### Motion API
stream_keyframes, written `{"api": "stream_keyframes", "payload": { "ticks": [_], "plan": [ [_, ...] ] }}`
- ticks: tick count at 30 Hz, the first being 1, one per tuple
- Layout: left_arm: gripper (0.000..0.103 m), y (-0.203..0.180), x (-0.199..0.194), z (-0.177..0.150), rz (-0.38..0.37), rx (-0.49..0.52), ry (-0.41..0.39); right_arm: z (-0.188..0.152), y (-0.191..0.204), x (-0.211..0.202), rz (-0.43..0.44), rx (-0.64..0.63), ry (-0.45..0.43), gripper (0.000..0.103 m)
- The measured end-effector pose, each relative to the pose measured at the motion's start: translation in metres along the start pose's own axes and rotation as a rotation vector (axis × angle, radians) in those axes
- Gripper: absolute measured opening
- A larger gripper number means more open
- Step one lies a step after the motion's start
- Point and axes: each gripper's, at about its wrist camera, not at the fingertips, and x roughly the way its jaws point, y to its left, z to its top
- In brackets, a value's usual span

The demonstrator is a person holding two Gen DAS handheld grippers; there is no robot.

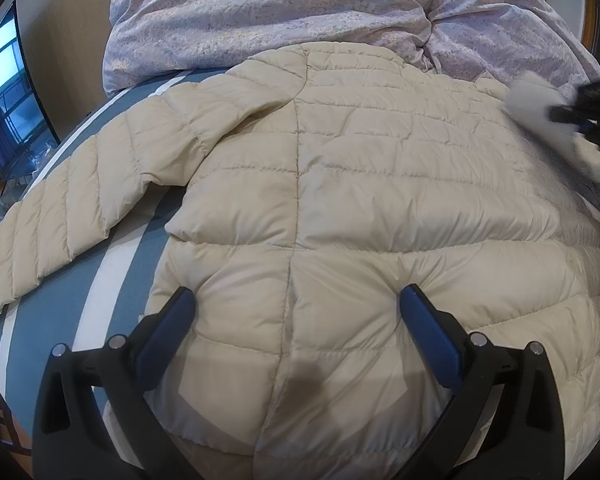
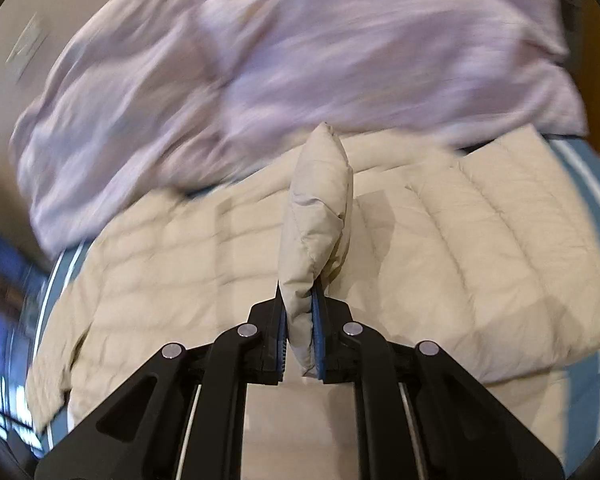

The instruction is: Fold large clothes

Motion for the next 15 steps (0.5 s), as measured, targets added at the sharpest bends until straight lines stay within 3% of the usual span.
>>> {"api": "stream_keyframes", "payload": {
  "ticks": [5,12,15],
  "plan": [
    [0.101,0.0,0.0,0.001,-0.001,-0.001,0.0,-0.009,0.048,0.017,0.031,-0.065,0.027,0.011],
    [0.101,0.0,-0.001,0.0,-0.001,-0.001,0.001,-0.014,0.074,0.04,0.029,-0.106,0.067,0.012],
    [0.101,0.0,-0.001,0.001,-0.001,-0.001,0.0,-0.021,0.083,0.045,0.021,-0.172,0.104,0.025]
  ]
}}
